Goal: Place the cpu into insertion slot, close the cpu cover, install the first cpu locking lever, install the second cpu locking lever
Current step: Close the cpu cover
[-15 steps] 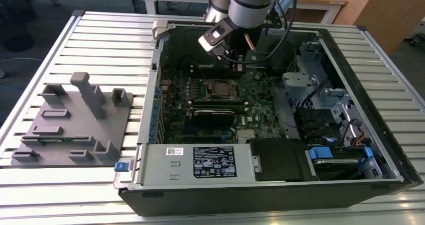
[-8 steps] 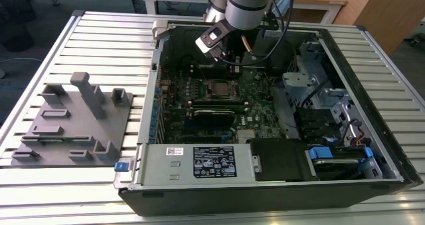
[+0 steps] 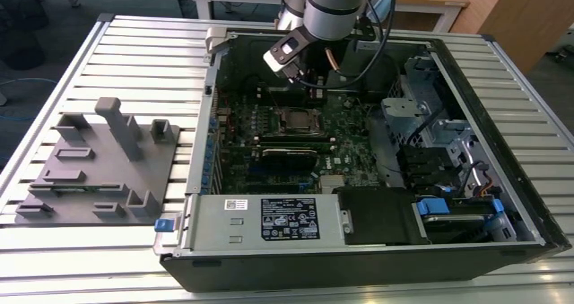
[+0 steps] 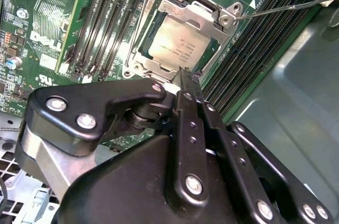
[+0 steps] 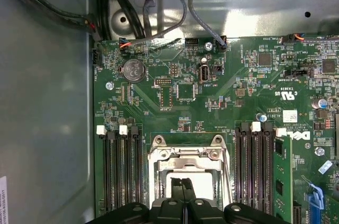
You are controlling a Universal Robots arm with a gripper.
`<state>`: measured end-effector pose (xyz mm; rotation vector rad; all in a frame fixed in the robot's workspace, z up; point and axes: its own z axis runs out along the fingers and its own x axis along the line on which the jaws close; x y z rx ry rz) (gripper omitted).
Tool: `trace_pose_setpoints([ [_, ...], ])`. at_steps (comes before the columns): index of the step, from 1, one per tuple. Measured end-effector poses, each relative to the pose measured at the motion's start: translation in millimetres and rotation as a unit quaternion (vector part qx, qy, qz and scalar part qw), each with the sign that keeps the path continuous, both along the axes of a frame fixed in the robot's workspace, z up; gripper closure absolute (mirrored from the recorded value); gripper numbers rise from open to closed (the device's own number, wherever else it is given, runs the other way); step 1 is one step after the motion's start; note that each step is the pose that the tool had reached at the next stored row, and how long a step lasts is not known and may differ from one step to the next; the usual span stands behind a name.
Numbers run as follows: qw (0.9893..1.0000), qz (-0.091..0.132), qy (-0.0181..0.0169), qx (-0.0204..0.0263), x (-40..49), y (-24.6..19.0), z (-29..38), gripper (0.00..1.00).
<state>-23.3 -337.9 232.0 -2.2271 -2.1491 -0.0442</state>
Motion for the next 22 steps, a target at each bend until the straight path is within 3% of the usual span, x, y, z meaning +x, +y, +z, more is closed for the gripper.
trace_pose_setpoints([
  [12,1.0,0.002,0.0,0.0,-2.6,0.0,-0.1,0.9],
  [16,0.9996,0.028,0.0,0.0,-2.6,0.0,-0.2,0.9],
  [22,0.9978,0.066,0.0,0.0,-2.6,0.0,-0.3,0.9],
])
